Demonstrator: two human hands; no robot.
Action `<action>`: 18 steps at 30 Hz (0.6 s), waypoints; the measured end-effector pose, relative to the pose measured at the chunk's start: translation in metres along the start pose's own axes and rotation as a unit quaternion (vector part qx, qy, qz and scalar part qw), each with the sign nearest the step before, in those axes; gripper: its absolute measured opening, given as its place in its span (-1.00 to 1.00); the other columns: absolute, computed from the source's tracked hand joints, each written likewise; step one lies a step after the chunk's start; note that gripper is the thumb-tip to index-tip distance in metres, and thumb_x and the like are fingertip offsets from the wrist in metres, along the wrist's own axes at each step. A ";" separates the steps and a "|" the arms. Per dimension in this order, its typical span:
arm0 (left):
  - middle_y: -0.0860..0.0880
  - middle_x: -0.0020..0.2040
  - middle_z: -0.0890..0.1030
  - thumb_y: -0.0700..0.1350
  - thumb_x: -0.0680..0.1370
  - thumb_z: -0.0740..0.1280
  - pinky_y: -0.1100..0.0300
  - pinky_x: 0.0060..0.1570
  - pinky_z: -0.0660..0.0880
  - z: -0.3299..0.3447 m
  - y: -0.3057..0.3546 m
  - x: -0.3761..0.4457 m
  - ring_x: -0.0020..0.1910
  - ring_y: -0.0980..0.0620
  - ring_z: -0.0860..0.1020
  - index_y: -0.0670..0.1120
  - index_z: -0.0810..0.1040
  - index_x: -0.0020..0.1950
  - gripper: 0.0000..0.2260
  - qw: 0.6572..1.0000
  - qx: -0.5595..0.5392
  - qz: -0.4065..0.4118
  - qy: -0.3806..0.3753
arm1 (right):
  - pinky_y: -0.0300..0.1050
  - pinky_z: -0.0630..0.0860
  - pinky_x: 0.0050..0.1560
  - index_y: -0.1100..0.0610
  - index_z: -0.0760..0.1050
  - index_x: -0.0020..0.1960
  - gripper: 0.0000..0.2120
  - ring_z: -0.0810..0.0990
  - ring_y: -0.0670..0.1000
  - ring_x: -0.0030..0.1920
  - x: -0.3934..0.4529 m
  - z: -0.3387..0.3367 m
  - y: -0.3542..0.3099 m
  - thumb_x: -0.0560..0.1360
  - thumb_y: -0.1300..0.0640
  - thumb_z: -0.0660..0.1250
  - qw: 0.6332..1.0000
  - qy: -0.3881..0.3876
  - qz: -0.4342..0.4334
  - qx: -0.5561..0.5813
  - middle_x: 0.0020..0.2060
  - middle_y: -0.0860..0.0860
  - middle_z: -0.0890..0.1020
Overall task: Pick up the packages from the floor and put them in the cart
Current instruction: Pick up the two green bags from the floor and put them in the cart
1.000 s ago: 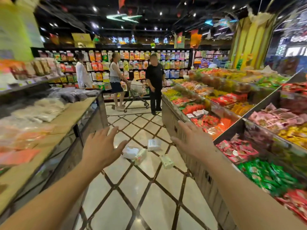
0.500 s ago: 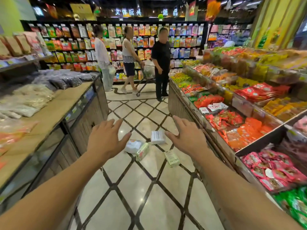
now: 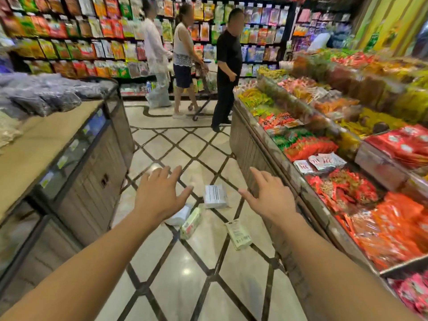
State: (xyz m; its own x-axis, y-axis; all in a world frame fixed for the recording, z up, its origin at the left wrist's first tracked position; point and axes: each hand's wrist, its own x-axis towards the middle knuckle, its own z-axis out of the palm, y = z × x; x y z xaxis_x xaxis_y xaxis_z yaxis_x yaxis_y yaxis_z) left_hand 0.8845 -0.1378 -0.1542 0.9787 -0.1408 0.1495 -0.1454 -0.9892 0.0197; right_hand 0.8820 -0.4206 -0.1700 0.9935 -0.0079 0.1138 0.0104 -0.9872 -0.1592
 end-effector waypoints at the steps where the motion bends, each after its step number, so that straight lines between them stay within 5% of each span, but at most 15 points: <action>1: -0.13 0.45 0.56 0.41 0.47 -0.20 -0.14 0.38 0.40 0.004 -0.001 0.017 0.44 -0.19 0.49 -0.02 0.38 0.60 -0.12 1.000 0.001 0.002 -0.003 | 0.13 0.49 0.30 -0.11 0.06 0.70 -0.25 0.39 0.16 0.51 0.017 0.004 0.001 0.62 -0.43 0.09 1.000 -0.003 0.003 -0.001 0.58 0.01 0.36; 18: -0.11 0.54 0.48 0.42 0.42 -0.27 -0.11 0.45 0.33 0.200 0.015 0.332 0.54 -0.16 0.40 0.00 0.31 0.66 -0.05 0.991 0.015 -0.012 -0.129 | 0.10 0.51 0.24 -0.08 0.08 0.69 -0.25 0.43 0.17 0.46 0.331 0.193 0.077 0.62 -0.40 0.10 0.996 -0.080 0.019 0.031 0.58 0.02 0.34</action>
State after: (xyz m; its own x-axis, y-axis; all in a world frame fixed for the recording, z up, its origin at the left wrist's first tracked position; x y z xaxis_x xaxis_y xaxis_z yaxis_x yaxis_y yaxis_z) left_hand 1.2361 -0.2080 -0.3023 0.9868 -0.1202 -0.1090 -0.1219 -0.9925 -0.0091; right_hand 1.2338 -0.4683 -0.3336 0.9986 -0.0146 -0.0509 -0.0256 -0.9748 -0.2214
